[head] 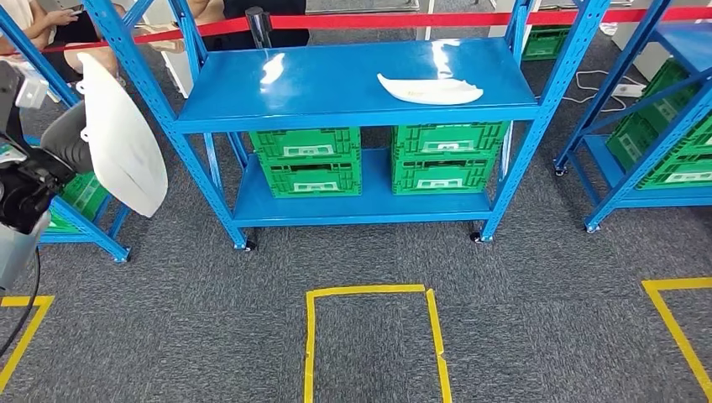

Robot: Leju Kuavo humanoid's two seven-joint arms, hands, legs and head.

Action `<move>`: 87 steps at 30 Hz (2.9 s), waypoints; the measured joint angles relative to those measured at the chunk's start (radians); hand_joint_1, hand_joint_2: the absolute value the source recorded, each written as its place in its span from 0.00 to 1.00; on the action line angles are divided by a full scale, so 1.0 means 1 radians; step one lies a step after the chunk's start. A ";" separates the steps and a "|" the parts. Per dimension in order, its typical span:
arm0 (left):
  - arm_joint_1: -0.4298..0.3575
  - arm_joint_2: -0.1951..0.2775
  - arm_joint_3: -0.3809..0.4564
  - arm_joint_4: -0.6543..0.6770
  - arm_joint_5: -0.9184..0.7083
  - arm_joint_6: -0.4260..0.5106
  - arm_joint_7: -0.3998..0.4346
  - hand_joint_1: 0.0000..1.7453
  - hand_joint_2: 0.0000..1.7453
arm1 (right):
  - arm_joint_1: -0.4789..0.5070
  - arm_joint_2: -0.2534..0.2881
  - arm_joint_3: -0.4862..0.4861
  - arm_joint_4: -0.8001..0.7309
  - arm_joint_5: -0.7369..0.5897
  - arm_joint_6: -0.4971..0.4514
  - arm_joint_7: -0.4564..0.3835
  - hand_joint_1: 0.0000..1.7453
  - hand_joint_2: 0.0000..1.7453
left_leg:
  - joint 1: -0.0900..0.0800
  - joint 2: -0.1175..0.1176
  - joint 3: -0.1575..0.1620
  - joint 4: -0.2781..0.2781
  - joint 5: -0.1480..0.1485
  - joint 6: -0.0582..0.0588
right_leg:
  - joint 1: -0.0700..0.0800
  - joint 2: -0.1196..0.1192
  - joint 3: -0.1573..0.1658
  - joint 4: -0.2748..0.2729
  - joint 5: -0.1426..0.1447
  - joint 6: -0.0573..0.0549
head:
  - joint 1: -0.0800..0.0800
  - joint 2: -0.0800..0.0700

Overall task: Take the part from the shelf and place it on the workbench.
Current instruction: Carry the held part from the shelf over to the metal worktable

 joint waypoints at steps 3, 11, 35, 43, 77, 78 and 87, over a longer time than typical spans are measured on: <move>0.043 0.002 0.037 -0.036 -0.009 0.001 0.000 1.00 1.00 | 0.001 0.003 0.017 0.000 0.017 0.000 -0.001 0.00 1.00 | -0.004 -0.001 0.154 -0.207 -0.014 0.014 | 0.003 -0.001 -0.034 0.009 0.031 0.013 | 0.000 0.000; 0.072 -0.045 0.092 -0.050 -0.075 -0.016 0.009 1.00 1.00 | 0.006 0.003 0.030 0.001 0.013 0.009 0.000 0.00 1.00 | -0.005 0.002 0.103 -0.263 0.043 0.074 | 0.001 0.004 -0.097 0.179 -0.124 0.059 | 0.004 0.000; -0.110 -0.109 0.092 0.062 -0.128 -0.066 0.038 1.00 1.00 | -0.009 0.019 0.038 0.000 -0.016 0.010 -0.011 0.00 1.00 | 0.000 -0.001 0.179 -0.261 -0.036 0.019 | 0.002 -0.004 -0.054 -0.002 0.062 0.028 | -0.002 0.000; -0.184 -0.130 0.040 0.161 -0.125 -0.080 0.009 1.00 1.00 | -0.003 0.028 0.027 0.001 -0.034 0.011 -0.009 0.00 1.00 | 0.001 0.005 0.084 -0.264 0.051 0.073 | -0.003 0.004 -0.139 0.268 -0.130 0.066 | 0.001 0.000; -0.209 -0.319 -0.029 0.151 -0.184 -0.036 0.053 1.00 1.00 | -0.004 -0.008 -0.018 -0.004 -0.026 0.015 -0.009 0.00 1.00 | 0.001 0.005 0.012 -0.254 0.105 0.064 | -0.021 0.005 -0.009 0.215 -0.096 0.080 | 0.000 0.000; -0.208 -0.319 -0.026 0.148 -0.183 -0.035 0.051 1.00 1.00 | -0.005 -0.010 -0.018 -0.004 -0.029 0.015 -0.009 0.00 1.00 | 0.003 0.005 -0.007 -0.241 0.110 0.058 | -0.023 0.006 0.043 0.146 -0.095 0.084 | 0.001 0.000; -0.147 -0.287 0.009 0.141 -0.174 -0.019 0.021 1.00 1.00 | 0.003 -0.016 -0.019 -0.004 -0.035 0.011 -0.014 0.00 1.00 | 0.008 0.000 -0.079 -0.091 -0.006 0.006 | -0.016 0.005 0.051 0.022 -0.075 0.012 | -0.003 0.000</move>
